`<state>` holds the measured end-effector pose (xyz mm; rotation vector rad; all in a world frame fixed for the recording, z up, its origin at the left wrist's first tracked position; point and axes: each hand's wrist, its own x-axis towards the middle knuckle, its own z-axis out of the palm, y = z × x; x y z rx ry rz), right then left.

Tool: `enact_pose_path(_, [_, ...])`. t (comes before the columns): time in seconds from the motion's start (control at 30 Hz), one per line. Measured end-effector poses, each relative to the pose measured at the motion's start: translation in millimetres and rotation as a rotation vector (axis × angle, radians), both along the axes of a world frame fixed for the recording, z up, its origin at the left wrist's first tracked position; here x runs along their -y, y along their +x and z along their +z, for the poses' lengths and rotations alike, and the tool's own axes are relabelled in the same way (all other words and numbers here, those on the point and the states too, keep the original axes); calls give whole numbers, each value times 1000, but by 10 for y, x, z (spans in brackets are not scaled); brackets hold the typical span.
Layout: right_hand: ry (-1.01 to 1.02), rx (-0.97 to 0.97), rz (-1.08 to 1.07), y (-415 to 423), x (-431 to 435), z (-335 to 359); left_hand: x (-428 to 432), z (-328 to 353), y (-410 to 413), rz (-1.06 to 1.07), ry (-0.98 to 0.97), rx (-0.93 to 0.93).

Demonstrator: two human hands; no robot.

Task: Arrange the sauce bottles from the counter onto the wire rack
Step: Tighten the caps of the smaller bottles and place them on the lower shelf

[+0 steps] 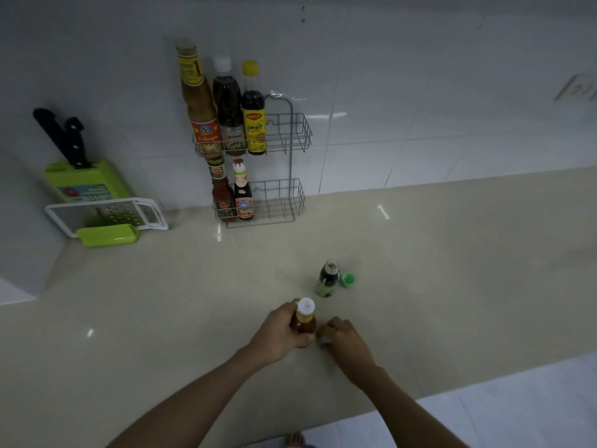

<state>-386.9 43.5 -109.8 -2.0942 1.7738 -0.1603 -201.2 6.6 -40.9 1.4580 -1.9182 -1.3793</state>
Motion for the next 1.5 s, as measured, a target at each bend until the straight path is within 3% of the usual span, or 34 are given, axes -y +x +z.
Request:
enact_pose_path(0.07, [-6, 40, -13, -15, 32, 25, -26, 6, 11, 28, -11, 15])
enact_pose_path(0.23, [-192, 429, -135, 20, 234, 604, -132, 89, 111, 120, -195, 51])
enact_pose_path(0.43, [-314, 416, 228, 118, 504, 1627, -110, 366, 242, 177, -160, -65])
enact_pose_path(0.6, [-219, 451, 355, 207, 617, 2087, -22, 735, 324, 129, 66, -219])
enact_pose_path(0.77, [-107, 452, 592, 247, 733, 2533, 51, 1036, 445, -204, 345, -434])
enact_pose_path(0.93, [75, 613, 555, 311, 770, 2784, -16, 1141, 432, -366, 643, -698])
enact_pose_path(1.03, [-17, 403, 602, 367, 689, 2832, -45, 1158, 419, -444, 677, -777])
enact_pose_path(1.13, [-436, 110, 798, 448, 565, 2794, -64, 1255, 385, -575, 765, -790])
enact_pose_path(1.2, [-657, 75, 825, 467, 549, 2780, -84, 1371, 358, -579, 777, -789])
enact_pose_path(1.27, [-739, 0, 666, 469, 603, 2751, -75, 1420, 318, -356, 575, -682])
enact_pose_path(1.3, [-773, -105, 552, 495, 616, 2728, -65, 1425, 294, -178, 376, -534])
enact_pose_path(1.37, [-651, -397, 407, 583, 626, 2581, -45, 1339, 288, 135, -21, -53])
enact_pose_path(1.4, [-486, -410, 336, 614, 591, 2494, -38, 1274, 298, 208, -112, 124])
enact_pose_path(1.43, [-419, -419, 323, 599, 568, 2414, -36, 1223, 322, 182, -99, 136])
enact_pose_path(1.5, [-313, -222, 397, 565, 520, 2502, -21, 1253, 382, -7, 88, -191])
